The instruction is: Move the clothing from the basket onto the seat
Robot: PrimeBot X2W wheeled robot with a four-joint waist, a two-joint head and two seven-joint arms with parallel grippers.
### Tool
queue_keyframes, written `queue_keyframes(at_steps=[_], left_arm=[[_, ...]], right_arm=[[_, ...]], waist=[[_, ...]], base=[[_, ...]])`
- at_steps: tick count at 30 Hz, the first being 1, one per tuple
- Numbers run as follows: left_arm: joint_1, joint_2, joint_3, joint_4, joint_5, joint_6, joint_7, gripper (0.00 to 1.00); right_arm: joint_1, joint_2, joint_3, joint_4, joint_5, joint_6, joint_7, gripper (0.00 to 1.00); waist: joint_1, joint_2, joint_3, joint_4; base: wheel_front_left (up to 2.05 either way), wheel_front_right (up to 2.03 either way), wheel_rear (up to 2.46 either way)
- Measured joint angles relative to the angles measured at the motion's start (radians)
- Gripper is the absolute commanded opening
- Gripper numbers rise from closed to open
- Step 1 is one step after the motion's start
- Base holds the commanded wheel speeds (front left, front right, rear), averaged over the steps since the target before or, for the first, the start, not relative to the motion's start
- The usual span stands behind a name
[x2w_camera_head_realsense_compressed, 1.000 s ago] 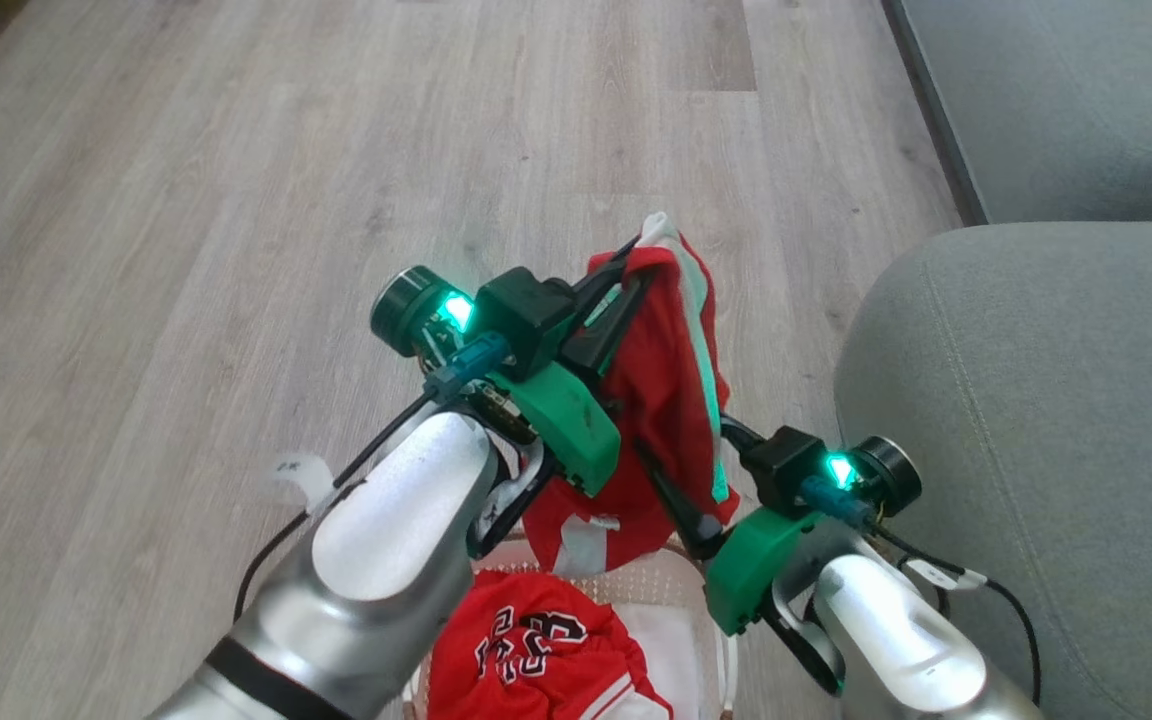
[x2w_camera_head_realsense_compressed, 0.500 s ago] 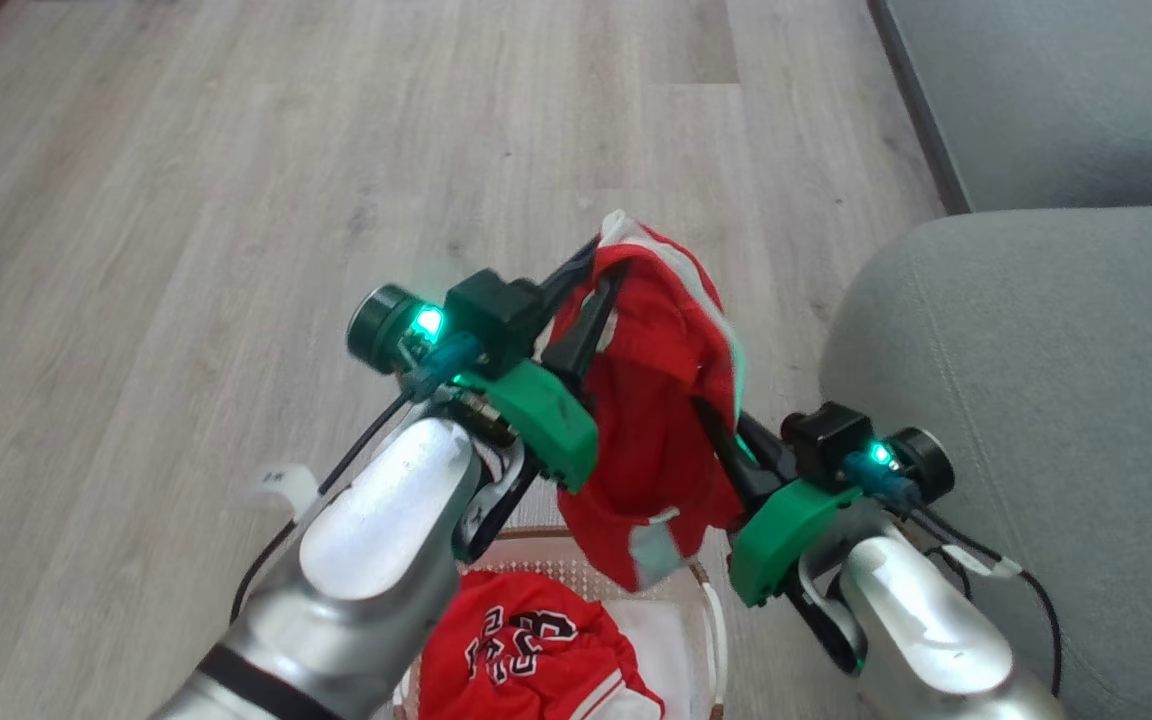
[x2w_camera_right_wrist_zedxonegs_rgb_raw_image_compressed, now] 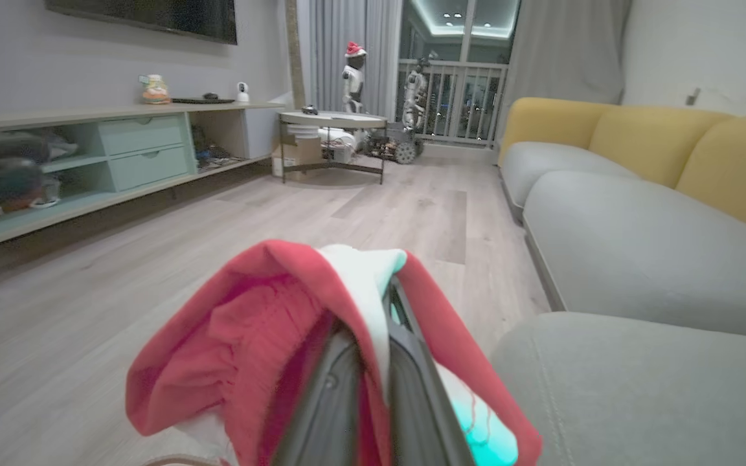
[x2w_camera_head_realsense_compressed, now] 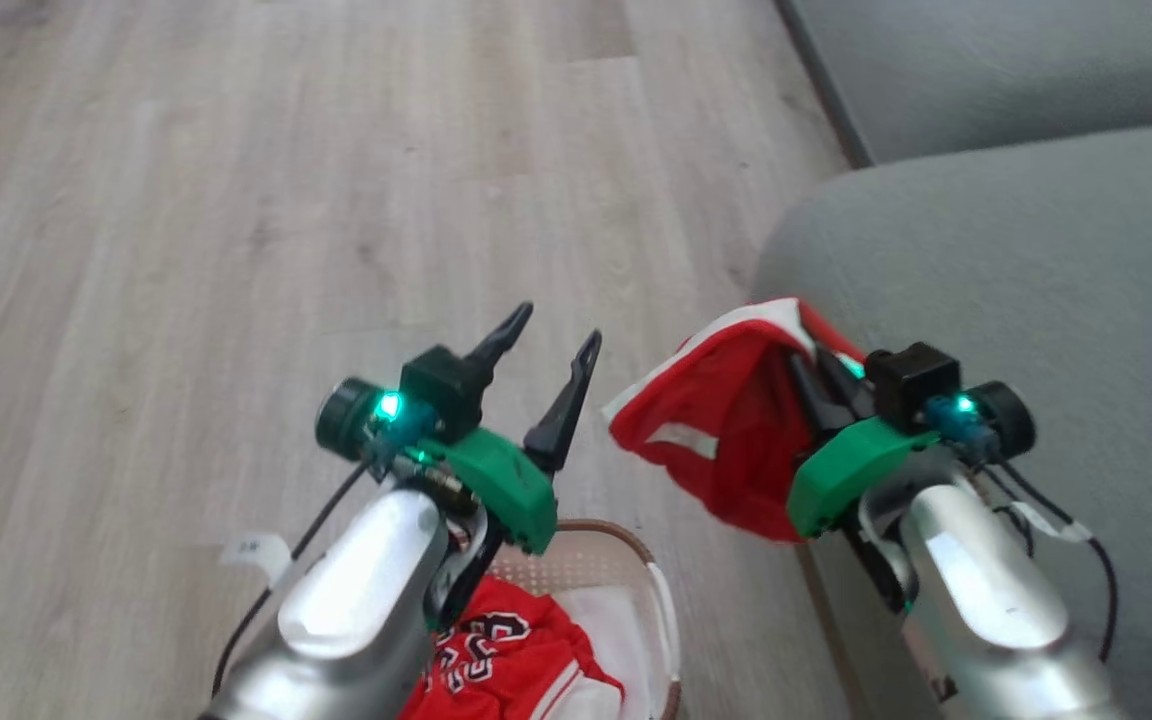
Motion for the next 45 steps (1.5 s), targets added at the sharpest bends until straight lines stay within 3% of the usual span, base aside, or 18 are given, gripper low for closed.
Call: queue_keyframes(at_steps=[11,27,31,37,45], left_arm=[[0.07,-0.009,0.002,-0.008,0.0,0.0,-0.001,1.0],[0.081,-0.027,0.026,-0.062,0.022,-0.001,-0.001,1.0],[0.08,-0.028,0.026,-0.065,0.029,-0.005,-0.001,1.0],[0.08,-0.028,0.026,-0.078,0.042,-0.005,-0.001,1.0],[0.052,-0.024,0.027,-0.092,0.081,-0.003,-0.002,1.0]], right_arm=[[-0.003,-0.001,-0.13,-0.057,-0.1,0.0,0.0,0.0],[-0.028,-0.008,-0.164,-0.174,-0.114,0.0,0.0,0.0],[-0.028,-0.017,-0.15,-0.157,-0.114,0.0,0.0,0.0],[-0.068,-0.044,-0.142,-0.103,-0.103,0.0,0.0,0.0],[-0.277,-0.126,-0.181,-0.045,-0.077,0.0,0.0,0.0]], waist=[[0.0,0.0,0.031,-0.162],[0.0,0.0,0.116,-0.4],[0.0,0.0,0.138,-0.402],[0.0,0.0,0.156,-0.345],[0.0,0.0,0.237,-0.25]], base=[[0.0,0.0,0.0],[0.0,0.0,0.0],[0.0,0.0,0.0],[0.0,0.0,0.0],[0.0,0.0,0.0]])
